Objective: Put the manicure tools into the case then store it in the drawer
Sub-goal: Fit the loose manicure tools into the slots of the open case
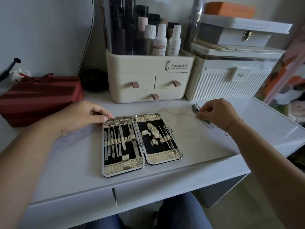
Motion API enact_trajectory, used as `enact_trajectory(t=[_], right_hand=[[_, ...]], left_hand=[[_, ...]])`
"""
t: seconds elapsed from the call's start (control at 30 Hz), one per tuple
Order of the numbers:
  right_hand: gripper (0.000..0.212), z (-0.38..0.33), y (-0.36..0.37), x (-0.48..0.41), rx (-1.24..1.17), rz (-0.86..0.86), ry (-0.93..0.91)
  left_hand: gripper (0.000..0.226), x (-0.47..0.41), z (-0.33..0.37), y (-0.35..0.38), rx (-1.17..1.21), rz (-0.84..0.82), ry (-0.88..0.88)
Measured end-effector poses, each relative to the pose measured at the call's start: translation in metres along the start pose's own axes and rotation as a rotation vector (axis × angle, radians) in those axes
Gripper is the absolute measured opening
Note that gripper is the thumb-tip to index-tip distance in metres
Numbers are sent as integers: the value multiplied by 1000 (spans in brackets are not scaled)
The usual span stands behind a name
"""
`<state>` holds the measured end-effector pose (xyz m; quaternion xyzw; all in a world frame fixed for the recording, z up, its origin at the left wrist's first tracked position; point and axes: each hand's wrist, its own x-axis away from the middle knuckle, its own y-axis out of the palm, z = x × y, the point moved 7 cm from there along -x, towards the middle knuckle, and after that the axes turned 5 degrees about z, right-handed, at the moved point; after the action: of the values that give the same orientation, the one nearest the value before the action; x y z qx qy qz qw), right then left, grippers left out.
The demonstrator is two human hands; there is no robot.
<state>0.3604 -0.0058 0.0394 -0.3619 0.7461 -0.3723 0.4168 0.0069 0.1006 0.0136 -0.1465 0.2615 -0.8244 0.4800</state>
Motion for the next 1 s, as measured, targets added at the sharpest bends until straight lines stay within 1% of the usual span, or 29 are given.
enact_trajectory(t=[0.1,0.23,0.33,0.43,0.53,0.7,0.77,0.83,0.9,0.93,1.0], right_hand=[[12,-6,2,3,11,-39,-16],[10,-7,-4,10,83,39,-27],[21,-9,-3,23,195,66,-61],[30,-15,1,36,283,38,-131],[31,-20,6,41,244,-34,-147],[28,-23,13,40,83,-96,-141],[26,-21,11,37,43,-80,-144],[23,-19,4,33,21,-10,-118],[13,-18,1,28,27,22,-83],[11,-20,2,25,36,3,-69],[17,-24,5,21,52,-55,-42]], left_hand=[[18,0,0,1,19,-6,-7],[19,0,0,1,19,-3,-5],[21,0,-1,1,11,-8,0],[20,-1,-1,1,13,-12,1],[18,0,-1,1,20,-11,1],[26,1,1,1,21,1,12],[25,0,0,1,19,7,4],[20,0,-1,1,16,9,-6],[18,0,-1,0,4,11,-8],[18,0,-1,0,2,10,-8],[18,0,0,1,4,5,-7]])
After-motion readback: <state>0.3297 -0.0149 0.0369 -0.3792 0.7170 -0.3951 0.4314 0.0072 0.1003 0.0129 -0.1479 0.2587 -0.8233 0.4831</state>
